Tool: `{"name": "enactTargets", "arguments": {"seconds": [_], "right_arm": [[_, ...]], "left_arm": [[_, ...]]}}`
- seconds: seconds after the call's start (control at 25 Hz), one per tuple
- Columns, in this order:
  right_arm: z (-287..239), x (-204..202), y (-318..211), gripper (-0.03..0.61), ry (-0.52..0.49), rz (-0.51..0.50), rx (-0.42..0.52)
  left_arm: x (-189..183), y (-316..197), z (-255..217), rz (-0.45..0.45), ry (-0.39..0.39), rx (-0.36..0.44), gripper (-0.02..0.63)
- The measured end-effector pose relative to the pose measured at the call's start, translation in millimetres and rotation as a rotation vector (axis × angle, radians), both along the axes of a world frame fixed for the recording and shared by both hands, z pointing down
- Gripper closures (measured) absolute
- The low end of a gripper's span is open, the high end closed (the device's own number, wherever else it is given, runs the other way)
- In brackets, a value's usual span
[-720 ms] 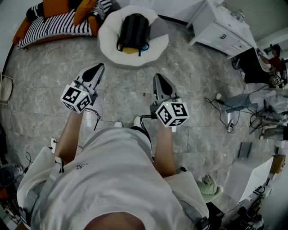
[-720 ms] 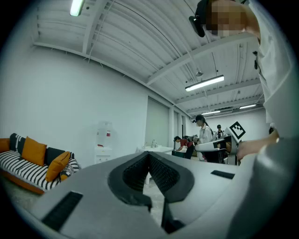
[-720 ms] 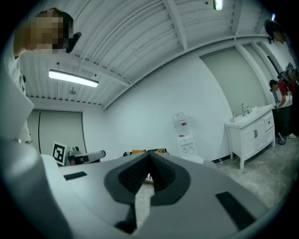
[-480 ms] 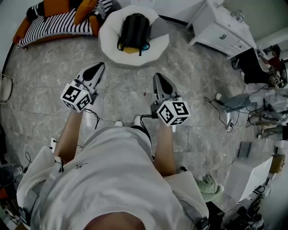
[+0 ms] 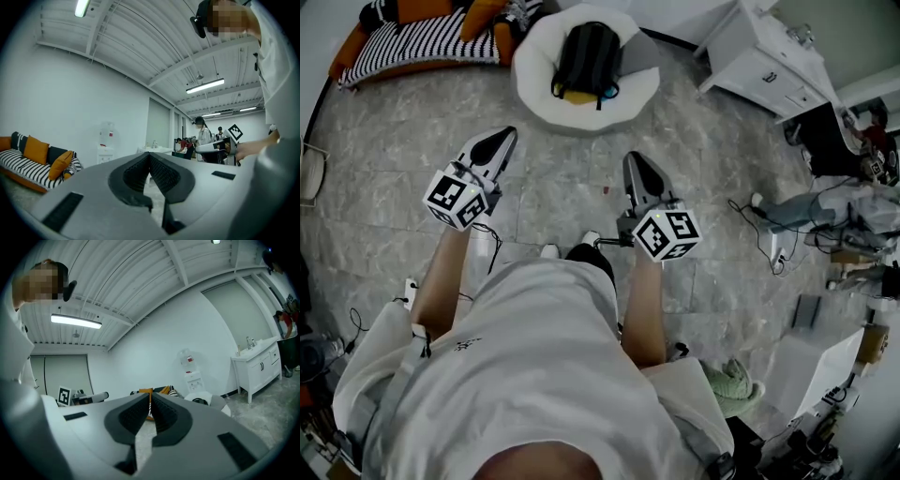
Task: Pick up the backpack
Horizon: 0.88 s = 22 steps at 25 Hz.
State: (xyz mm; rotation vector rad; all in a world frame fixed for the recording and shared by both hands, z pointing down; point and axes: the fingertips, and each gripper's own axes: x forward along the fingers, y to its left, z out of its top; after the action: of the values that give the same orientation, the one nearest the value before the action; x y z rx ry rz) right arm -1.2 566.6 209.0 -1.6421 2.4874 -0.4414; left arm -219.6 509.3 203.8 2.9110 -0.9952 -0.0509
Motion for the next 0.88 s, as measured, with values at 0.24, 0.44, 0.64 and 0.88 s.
{"name": "enactTargets", "arguments": {"seconds": [0.24,0.44,0.64,0.88], "right_arm": [[9,-13,-13,0.571,0.002,-0.033,-0.02],[15,-22,-33,0.571,0.01,-0.085,-0.026],[18,-12,-62,0.571,0.003,-0.091,-0.015],[24,11,-116,0.571,-0.017,-0.094,-0.023]], "left_arm": [[-7,-8,9,-0.006,0.0,-0.023,0.612],[-4,-25,15,-0.017,0.002,-0.041,0.611],[6,-50,19,-0.023,-0.008,-0.044,0.611],[29,-101,22,-0.044,-0.026,-0.054,0.611]]}}
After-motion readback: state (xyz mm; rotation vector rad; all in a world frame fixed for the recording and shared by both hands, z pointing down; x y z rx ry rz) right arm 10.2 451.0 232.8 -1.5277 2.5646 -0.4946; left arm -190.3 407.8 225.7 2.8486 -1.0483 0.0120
